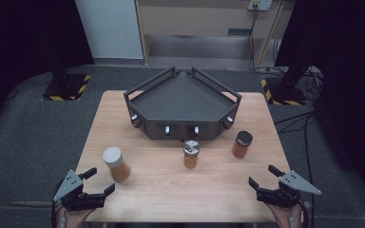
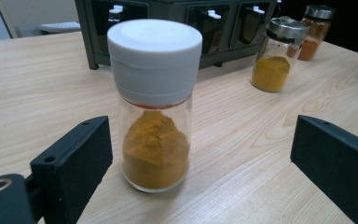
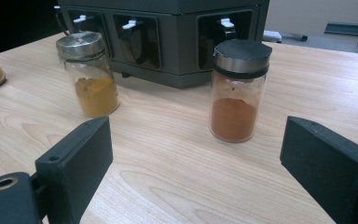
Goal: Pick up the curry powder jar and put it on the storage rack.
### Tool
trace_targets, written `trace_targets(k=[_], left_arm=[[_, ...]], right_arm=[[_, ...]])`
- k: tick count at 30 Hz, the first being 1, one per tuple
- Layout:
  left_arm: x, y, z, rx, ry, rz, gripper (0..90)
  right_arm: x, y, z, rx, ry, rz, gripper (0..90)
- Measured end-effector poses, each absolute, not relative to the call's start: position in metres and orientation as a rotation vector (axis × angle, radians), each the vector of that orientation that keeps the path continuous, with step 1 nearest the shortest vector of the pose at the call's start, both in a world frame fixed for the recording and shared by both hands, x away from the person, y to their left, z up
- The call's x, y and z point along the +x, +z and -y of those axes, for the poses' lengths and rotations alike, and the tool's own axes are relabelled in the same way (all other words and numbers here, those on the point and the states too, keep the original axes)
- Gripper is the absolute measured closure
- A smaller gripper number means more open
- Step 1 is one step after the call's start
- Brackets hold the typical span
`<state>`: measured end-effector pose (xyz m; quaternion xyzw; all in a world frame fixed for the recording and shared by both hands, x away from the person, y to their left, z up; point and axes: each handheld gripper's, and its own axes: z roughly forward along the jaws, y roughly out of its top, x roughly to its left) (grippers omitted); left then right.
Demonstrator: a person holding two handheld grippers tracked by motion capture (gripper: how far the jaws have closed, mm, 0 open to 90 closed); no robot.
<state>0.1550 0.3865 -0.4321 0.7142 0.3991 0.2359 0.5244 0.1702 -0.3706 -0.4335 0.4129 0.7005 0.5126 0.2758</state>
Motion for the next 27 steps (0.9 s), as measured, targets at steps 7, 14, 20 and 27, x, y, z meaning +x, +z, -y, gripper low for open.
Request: trace_targets(k=[7, 14, 20, 27], left_arm=[[0.158, -0.42, -0.389, 1.72, 0.581, -0.957, 4.6], [0.164, -0.411, -0.391, 1.728, 0.576, -0.961, 4.7], [0.172, -0.401, -0.393, 1.744, 0.566, -0.966, 4.9], [0.179, -0.395, -0.393, 1.751, 0.558, -0.97, 4.9]], right_arm=[[0.17, -0.433, 0.37, 1.109, 1.376, -1.882, 9.2], [0.17, -0.434, 0.37, 1.11, 1.377, -1.881, 9.2], [0.171, -0.434, 0.371, 1.109, 1.377, -1.881, 9.2], [0.17, -0.434, 0.371, 1.109, 1.377, -1.88, 9.2]])
